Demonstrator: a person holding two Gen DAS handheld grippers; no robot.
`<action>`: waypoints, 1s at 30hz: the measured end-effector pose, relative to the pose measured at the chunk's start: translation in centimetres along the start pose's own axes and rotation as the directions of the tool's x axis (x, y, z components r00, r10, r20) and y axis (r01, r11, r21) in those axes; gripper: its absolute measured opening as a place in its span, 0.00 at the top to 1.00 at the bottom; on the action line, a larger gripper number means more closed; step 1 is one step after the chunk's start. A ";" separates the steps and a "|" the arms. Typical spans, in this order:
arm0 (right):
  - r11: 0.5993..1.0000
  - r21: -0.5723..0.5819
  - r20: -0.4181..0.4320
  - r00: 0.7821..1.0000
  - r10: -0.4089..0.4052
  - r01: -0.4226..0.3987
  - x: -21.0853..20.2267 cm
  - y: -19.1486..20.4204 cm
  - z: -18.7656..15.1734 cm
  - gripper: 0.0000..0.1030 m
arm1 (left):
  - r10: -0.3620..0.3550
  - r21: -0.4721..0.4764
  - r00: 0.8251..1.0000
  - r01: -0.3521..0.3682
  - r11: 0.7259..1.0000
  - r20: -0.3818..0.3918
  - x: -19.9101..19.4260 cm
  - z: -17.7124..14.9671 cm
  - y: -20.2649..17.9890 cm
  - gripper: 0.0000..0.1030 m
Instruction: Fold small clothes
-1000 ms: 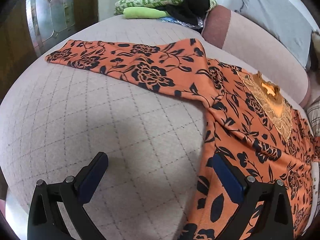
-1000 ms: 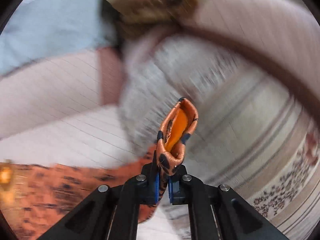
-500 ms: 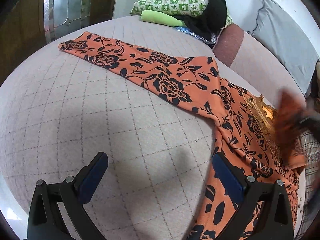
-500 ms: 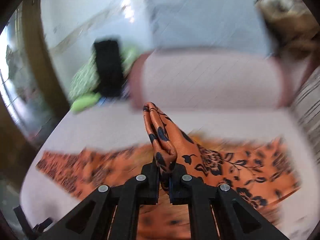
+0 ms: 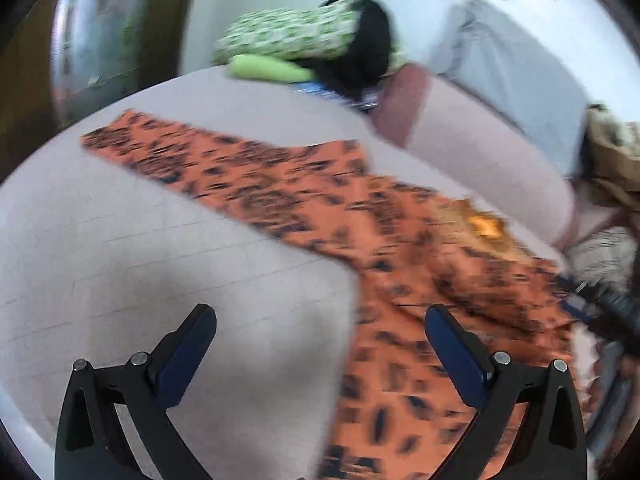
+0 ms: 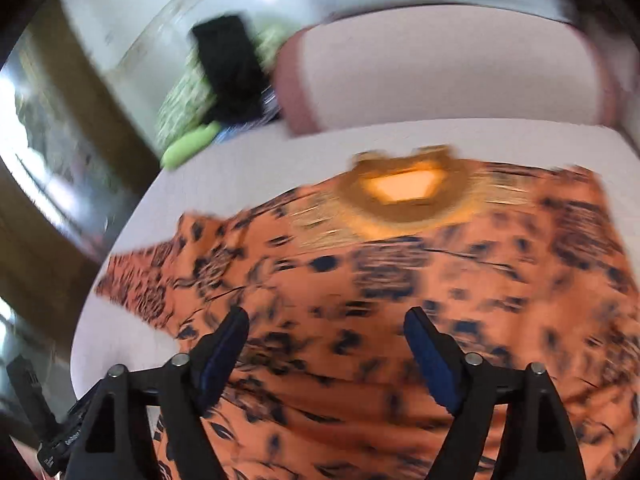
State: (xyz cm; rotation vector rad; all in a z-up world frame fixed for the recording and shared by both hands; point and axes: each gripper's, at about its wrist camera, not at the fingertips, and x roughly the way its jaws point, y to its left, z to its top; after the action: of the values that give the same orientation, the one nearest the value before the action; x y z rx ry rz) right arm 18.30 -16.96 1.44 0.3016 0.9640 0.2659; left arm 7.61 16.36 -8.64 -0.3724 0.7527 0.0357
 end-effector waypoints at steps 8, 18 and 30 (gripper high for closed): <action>0.981 0.194 -0.010 1.000 0.029 -0.026 -3.5 -8.4 -7.2 0.19 | -0.022 0.191 0.975 0.065 0.979 -0.221 5.8 -4.4 -4.6 0.00; 0.957 0.247 0.037 0.988 0.148 -0.152 -4.0 -11.7 -9.5 0.19 | -0.042 0.174 0.972 0.084 0.981 -0.231 3.7 0.5 -9.3 0.00; 0.933 0.271 0.057 0.972 0.229 -0.235 -4.0 -12.8 -9.3 0.19 | -0.249 -0.138 0.852 0.208 0.968 -0.460 16.1 4.6 -13.2 0.32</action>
State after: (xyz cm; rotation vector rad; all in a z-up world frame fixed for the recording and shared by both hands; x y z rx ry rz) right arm 9.49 -28.97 -5.17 0.6772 0.9419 0.3430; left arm 24.53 4.00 -12.24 -0.5599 1.1917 -0.2611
